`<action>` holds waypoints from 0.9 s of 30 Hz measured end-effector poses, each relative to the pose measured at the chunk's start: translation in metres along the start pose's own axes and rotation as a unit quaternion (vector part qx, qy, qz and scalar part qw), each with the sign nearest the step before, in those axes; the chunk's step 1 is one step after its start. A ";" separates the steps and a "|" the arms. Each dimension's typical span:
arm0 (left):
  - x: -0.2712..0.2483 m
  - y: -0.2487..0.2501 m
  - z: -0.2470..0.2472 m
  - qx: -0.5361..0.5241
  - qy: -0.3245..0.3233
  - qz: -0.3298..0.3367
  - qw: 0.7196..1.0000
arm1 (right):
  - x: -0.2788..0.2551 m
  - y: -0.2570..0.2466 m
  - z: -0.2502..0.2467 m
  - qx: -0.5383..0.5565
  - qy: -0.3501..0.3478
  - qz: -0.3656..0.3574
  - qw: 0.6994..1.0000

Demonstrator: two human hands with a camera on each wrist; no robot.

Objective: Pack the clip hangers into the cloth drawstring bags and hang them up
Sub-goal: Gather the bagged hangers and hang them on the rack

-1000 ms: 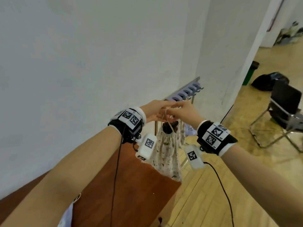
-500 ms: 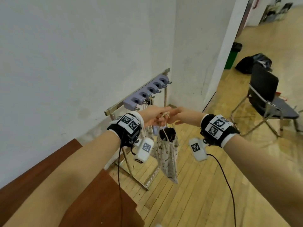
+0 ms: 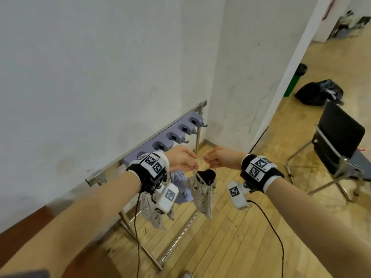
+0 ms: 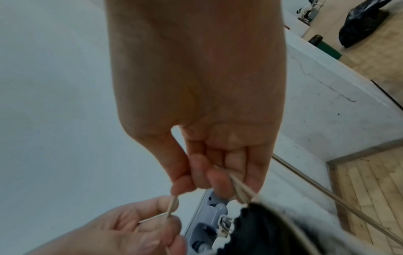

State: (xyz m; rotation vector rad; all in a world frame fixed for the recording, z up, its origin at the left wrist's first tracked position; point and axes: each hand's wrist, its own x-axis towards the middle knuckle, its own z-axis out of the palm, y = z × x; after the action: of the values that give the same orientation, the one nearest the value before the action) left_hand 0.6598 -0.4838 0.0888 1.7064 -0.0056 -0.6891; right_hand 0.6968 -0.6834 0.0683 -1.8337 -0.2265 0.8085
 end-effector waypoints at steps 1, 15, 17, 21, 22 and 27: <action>0.011 0.002 -0.002 -0.014 0.023 -0.007 1.000 | 0.013 -0.002 -0.007 0.009 0.010 0.003 1.000; 0.174 -0.009 -0.050 -0.032 0.319 -0.136 0.938 | 0.181 0.003 -0.083 0.015 -0.048 0.024 0.998; 0.181 -0.009 -0.048 0.036 0.363 -0.161 0.917 | 0.195 0.006 -0.083 -0.009 -0.064 0.011 0.998; 0.191 -0.011 -0.041 0.089 0.403 -0.193 0.890 | 0.219 0.014 -0.085 -0.054 -0.072 -0.002 0.996; 0.195 -0.013 -0.039 0.095 0.414 -0.201 0.883 | 0.224 0.016 -0.087 -0.064 -0.072 -0.003 0.995; 0.206 -0.014 -0.036 0.088 0.458 -0.217 0.858 | 0.241 0.025 -0.087 -0.120 -0.090 -0.024 0.988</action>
State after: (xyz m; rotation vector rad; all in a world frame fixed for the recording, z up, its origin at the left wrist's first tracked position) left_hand 0.8399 -0.5226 -0.0107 2.0913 1.0385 -0.1245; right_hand 0.9265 -0.6374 -0.0377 -1.9714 -0.5012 0.9471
